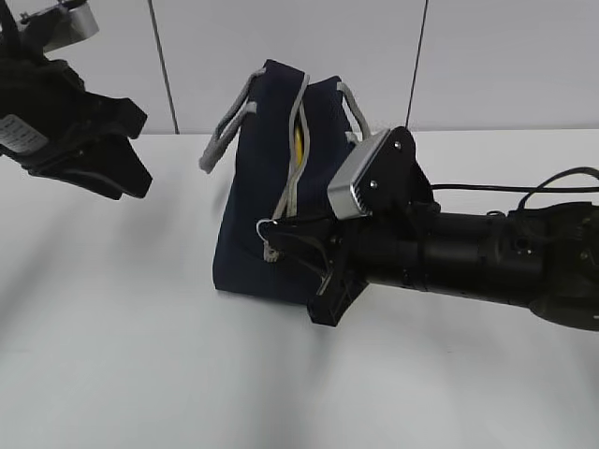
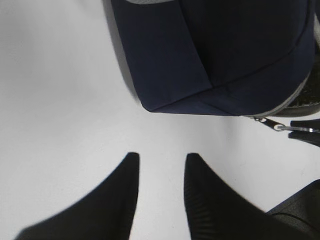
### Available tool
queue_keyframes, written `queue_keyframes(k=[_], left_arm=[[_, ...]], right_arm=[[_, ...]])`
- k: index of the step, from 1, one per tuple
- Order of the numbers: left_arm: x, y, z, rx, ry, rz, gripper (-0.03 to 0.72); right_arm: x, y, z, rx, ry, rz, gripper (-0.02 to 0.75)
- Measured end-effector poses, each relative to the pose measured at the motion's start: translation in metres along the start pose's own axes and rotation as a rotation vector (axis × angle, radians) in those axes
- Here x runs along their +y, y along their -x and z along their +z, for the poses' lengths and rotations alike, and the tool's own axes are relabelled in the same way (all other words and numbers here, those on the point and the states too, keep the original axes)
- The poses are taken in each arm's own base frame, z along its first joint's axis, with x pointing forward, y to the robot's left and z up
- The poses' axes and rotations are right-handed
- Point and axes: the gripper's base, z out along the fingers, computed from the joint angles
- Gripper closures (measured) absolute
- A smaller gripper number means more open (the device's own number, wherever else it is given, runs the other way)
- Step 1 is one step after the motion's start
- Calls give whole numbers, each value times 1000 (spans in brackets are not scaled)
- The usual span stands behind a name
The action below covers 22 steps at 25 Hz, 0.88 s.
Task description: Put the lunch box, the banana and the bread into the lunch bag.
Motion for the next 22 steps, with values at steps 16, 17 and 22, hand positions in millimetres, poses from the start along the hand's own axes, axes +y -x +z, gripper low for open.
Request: queue_keyframes(k=[16,17,22], left_arm=[[13,11,35,-14,18,-8,453],[14,11,38,-7,18,-7,453],[16,10,43,-18,23,5,453]], right_arm=[[-14,12,16,0,-3,27,754],[-16,15,17,-5,-2,24,754],[-22,28,23,-18,20,12,754]])
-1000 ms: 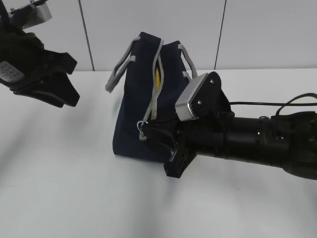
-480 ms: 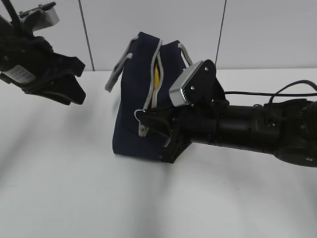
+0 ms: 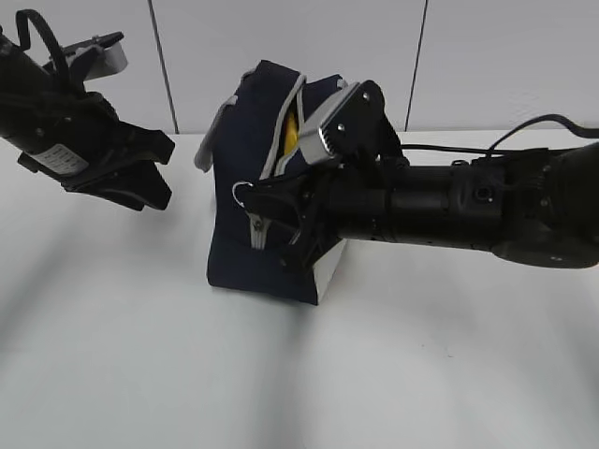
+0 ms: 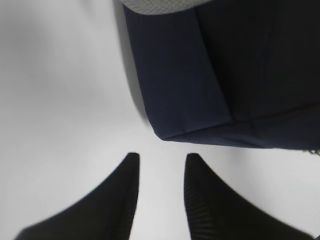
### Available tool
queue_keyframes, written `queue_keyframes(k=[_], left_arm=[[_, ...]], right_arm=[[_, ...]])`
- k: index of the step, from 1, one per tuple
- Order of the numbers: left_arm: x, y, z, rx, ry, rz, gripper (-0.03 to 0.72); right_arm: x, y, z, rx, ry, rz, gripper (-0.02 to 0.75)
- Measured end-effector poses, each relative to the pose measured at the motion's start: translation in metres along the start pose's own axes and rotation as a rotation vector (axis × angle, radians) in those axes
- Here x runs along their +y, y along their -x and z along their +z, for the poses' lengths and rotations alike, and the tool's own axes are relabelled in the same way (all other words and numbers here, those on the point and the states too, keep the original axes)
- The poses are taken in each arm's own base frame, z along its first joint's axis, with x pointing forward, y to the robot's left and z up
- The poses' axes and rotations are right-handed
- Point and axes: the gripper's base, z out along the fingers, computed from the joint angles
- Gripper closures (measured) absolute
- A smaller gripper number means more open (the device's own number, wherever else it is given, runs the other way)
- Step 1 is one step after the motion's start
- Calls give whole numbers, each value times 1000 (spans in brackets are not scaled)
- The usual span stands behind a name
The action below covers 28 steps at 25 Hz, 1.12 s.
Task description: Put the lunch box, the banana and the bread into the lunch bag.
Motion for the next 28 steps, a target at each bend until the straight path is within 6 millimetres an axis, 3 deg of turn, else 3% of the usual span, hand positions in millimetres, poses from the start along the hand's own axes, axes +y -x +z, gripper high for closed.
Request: queue_keyframes(k=[7,17,28], left_arm=[[0,0,2,-16,0,7,453],[-2,3,1,-48,-30,14,453],[-6,4,1,-63,-68,16,453]], right_arm=[[-2,6,1,-4,7,3,754],[-4,26,-12,-9,-37,-29,754],[-28,34,-32,-24,-122,39,754]])
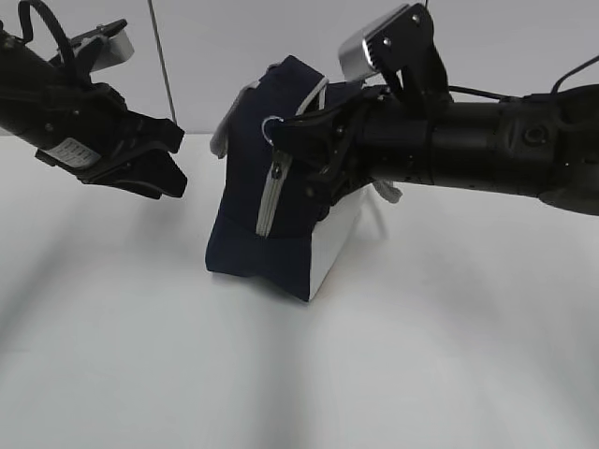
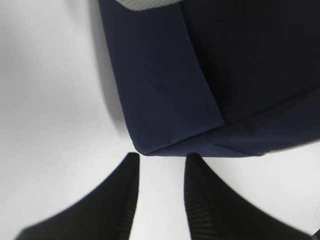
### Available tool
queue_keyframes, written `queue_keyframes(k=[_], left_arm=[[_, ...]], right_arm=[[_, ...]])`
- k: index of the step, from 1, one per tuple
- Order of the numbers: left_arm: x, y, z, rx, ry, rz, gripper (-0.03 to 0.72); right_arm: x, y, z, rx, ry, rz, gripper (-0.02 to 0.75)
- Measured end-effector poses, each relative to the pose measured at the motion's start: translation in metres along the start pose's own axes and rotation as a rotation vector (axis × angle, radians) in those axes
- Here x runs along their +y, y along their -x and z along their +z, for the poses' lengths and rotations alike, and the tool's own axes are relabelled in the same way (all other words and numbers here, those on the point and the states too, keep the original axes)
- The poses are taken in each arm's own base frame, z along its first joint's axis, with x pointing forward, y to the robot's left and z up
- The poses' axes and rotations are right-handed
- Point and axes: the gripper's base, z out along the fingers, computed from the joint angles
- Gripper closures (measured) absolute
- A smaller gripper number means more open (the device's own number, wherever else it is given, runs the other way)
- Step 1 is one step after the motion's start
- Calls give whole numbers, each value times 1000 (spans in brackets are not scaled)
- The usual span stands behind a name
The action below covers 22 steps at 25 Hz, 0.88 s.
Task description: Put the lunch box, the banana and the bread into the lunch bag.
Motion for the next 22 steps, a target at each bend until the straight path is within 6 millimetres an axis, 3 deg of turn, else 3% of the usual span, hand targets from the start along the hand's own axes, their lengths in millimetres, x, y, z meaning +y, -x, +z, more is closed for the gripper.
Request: queue_keyframes(k=[5,17,22], left_arm=[[-1,0,0,1,-7,-1,453],[-6,1,0,-15,-67,22,453],[-8,2,0,-24,-84,26,453]], right_arm=[[-7,3,-3,-22,-8,22,754],[-19,36,3,-50,-11,-34,754],[-18,27,9,3,24,0,754]])
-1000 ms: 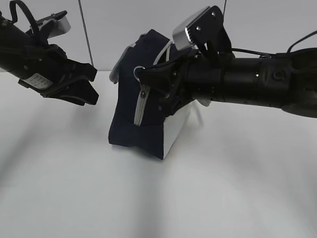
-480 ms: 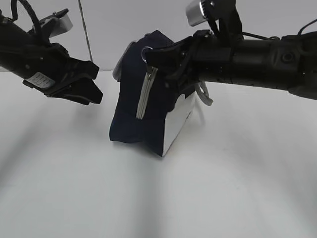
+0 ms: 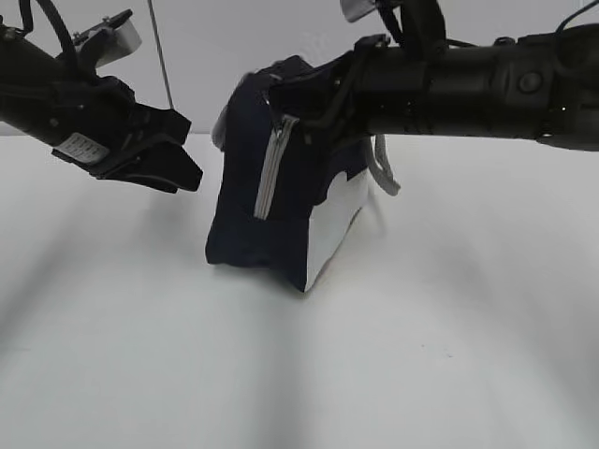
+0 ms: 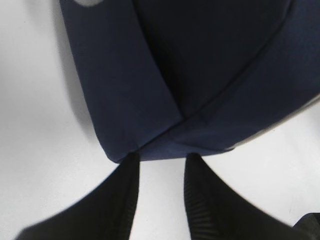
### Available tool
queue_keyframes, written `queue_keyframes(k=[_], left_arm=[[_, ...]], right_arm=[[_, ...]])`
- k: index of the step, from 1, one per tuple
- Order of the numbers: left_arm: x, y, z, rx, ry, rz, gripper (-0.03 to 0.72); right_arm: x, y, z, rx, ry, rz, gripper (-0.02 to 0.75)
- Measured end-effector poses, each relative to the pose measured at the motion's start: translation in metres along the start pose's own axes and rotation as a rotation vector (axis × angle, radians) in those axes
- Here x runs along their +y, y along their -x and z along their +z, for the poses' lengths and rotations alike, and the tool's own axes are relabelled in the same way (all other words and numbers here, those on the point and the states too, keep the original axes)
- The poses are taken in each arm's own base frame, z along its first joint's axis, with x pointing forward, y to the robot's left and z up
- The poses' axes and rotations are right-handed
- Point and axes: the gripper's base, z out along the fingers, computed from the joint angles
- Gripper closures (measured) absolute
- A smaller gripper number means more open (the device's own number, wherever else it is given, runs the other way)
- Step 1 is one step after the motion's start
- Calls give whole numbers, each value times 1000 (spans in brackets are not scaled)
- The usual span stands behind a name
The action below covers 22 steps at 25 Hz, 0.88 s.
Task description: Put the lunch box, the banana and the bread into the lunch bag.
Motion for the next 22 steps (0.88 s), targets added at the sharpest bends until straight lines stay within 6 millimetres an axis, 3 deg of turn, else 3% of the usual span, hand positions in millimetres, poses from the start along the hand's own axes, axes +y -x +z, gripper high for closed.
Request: queue_keyframes(k=[9,22], left_arm=[[0,0,0,-2,-4,6,453],[-2,1,0,-10,-17,59,453]], right_arm=[[-1,-27,17,68,44,60,754],[-10,3,16,-13,43,-8,754]])
